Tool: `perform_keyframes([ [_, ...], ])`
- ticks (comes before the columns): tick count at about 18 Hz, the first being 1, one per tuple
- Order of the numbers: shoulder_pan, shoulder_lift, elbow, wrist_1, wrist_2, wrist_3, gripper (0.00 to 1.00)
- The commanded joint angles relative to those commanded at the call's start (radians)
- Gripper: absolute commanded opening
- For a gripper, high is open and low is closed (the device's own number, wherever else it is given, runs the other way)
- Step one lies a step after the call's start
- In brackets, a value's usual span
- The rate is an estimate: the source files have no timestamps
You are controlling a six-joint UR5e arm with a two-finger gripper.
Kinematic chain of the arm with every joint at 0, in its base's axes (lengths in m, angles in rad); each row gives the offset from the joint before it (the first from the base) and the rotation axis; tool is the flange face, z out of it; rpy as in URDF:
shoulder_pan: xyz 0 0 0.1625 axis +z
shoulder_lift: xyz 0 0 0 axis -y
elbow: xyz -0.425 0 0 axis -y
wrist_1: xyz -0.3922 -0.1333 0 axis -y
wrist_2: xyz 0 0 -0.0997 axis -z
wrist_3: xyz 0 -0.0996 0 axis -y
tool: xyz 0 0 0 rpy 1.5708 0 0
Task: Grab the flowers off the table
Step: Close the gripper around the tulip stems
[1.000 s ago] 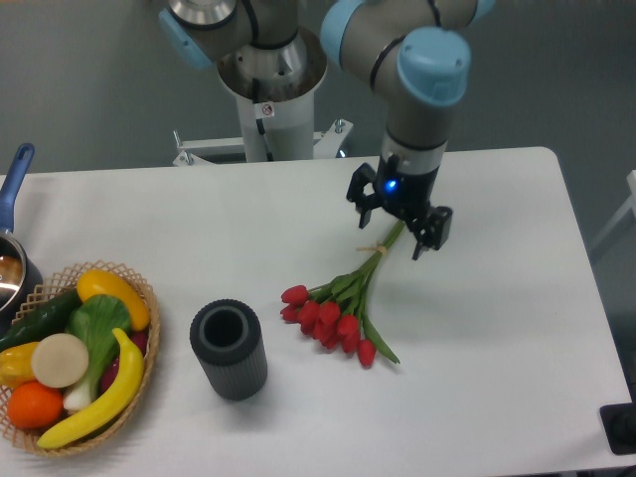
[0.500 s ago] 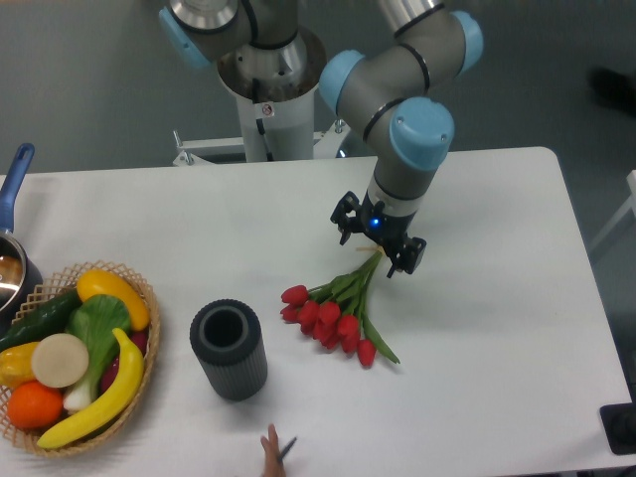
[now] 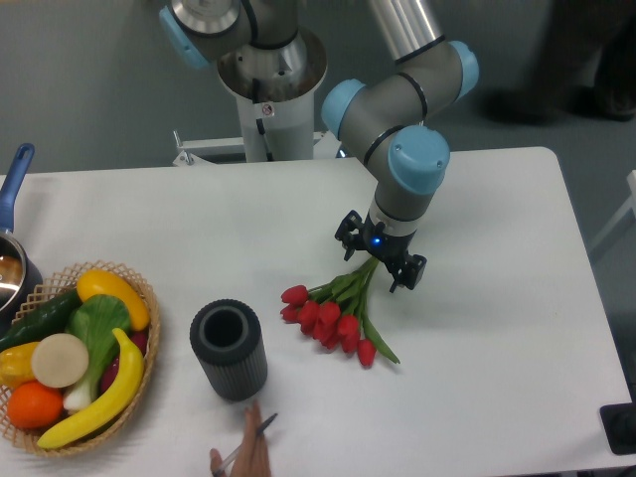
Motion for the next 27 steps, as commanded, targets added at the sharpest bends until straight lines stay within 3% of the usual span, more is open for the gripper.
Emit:
perform_keyframes([
  [10,-0.009,-0.015,-0.02,0.0,0.006,-0.002,1.0],
  [14,-0.009,-0.017,-0.018,0.0,0.006,-0.002,0.74],
  [19,-0.017,-0.017,-0.02,0.0,0.006,0.0,0.72],
  [27,-0.018,-0.017,-0.017,0.0,0.006,-0.002,0.47],
])
